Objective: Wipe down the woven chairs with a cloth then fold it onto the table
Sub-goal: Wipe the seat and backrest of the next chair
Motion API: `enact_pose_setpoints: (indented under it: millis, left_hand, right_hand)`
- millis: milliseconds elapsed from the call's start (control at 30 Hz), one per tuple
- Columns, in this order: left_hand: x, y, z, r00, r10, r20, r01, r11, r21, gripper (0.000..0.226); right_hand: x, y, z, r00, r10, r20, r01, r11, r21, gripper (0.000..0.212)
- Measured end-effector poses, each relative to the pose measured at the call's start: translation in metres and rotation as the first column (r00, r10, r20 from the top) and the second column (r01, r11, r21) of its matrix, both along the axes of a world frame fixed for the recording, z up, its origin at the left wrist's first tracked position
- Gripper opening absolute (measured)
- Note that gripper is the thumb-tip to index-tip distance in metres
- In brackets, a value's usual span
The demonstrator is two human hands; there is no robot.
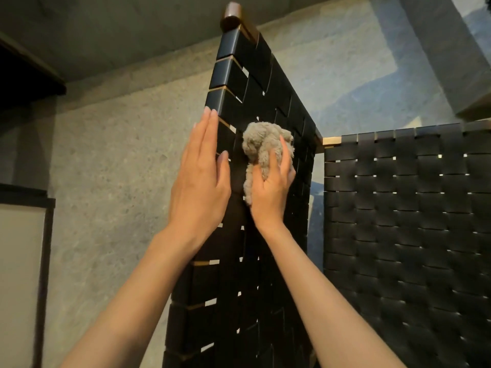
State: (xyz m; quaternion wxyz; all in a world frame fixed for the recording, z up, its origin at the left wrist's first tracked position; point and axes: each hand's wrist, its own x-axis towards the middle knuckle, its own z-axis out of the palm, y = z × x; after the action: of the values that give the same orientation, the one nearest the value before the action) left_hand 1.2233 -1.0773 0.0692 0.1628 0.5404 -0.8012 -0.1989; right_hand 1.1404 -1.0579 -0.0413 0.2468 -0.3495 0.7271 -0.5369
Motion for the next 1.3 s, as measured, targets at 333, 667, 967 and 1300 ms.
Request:
enact_pose_setpoints:
  millis: [333,667,967,1300]
  left_hand:
    - [-0.006,-0.003,-0.002,0.995,0.020,0.093,-0.015,0.998,-0.056,0.058]
    - [-0.008,-0.002,0.000,0.997,0.041,0.062,-0.041,0.999,-0.005,0.056]
    - [-0.006,-0.003,-0.004,0.997,0.028,0.065,-0.026,0.999,-0.030,0.058]
    - [-0.006,-0.002,-0.004,0.996,0.030,0.087,-0.026,0.999,-0.046,0.057]
  right_hand:
    - [-0.034,0.016,-0.047,0.928,-0.100,0.360,-0.092,0.874,0.478,0.069]
    - [0.012,-0.005,0.063,0.994,0.107,0.028,-0.109,0.990,0.087,0.044]
    - [0.005,-0.001,0.011,0.998,0.008,-0.070,0.000,0.994,0.108,0.044]
    - [-0.060,0.029,-0.103,0.897,-0.291,0.333,-0.028,0.714,0.699,0.045]
